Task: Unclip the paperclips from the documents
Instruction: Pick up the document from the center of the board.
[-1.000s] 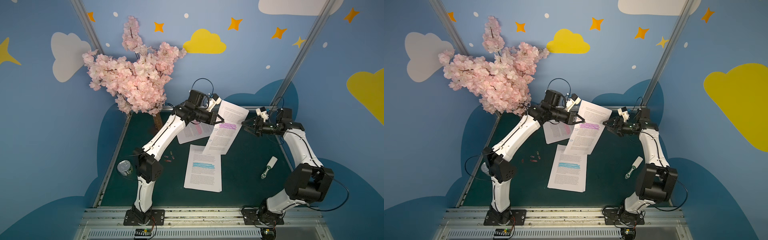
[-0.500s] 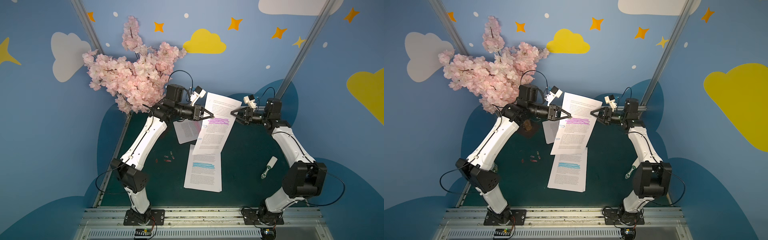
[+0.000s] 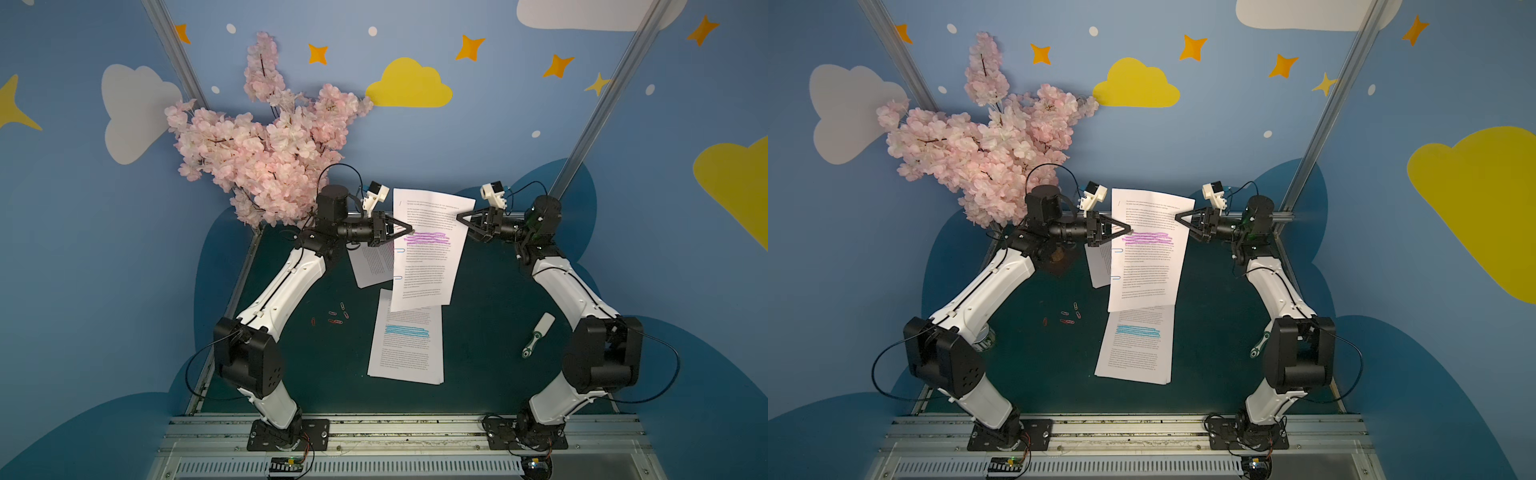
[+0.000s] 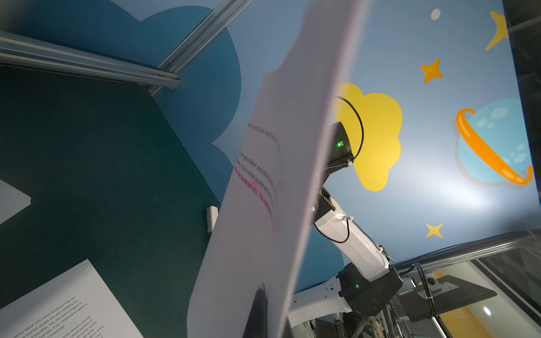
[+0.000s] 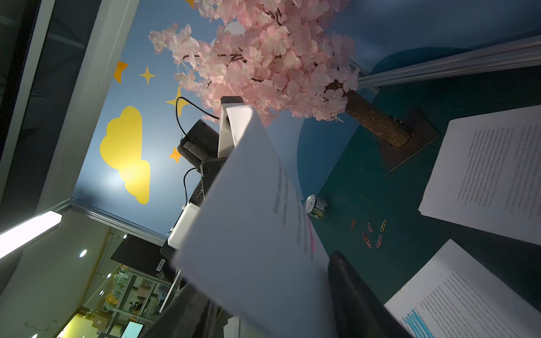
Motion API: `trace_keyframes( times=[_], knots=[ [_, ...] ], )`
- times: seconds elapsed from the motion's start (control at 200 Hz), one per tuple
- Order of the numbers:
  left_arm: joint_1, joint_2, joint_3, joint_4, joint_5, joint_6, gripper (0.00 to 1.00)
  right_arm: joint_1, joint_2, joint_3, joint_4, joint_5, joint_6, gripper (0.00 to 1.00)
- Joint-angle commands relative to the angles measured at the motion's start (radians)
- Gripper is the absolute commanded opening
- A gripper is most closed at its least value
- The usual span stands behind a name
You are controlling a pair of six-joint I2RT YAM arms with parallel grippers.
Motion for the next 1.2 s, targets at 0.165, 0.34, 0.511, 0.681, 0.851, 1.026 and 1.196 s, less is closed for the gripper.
trace_keyframes(
  times=[0.165, 0.34, 0.511, 0.681, 0.851, 1.026, 1.196],
  knots=[
    [0.003, -0.045, -0.021, 0.18, -0.005, -0.088, 0.03, 0.043, -0.043, -0.046, -0.003, 0.014, -0.029, 0.68],
    [0.009, -0.056, -0.083, 0.38, -0.017, -0.232, 0.03, 0.052, -0.028, -0.058, 0.007, 0.034, -0.037, 0.8],
    [0.012, -0.07, -0.112, 0.449, -0.02, -0.278, 0.03, 0.059, -0.015, -0.057, 0.06, 0.038, 0.008, 0.82],
    [0.016, -0.063, -0.132, 0.507, -0.013, -0.329, 0.03, 0.065, -0.01, -0.065, 0.09, 0.029, 0.038, 0.86],
    [0.02, -0.072, -0.169, 0.457, -0.004, -0.273, 0.03, 0.062, -0.015, -0.064, 0.099, 0.02, 0.061, 0.72],
    [0.028, -0.094, -0.171, 0.273, 0.01, -0.117, 0.03, 0.051, -0.029, -0.043, 0.015, 0.006, 0.022, 0.43],
    [0.036, -0.113, -0.18, 0.195, 0.002, -0.057, 0.07, 0.043, -0.046, -0.012, -0.158, -0.014, -0.092, 0.22]
  ],
)
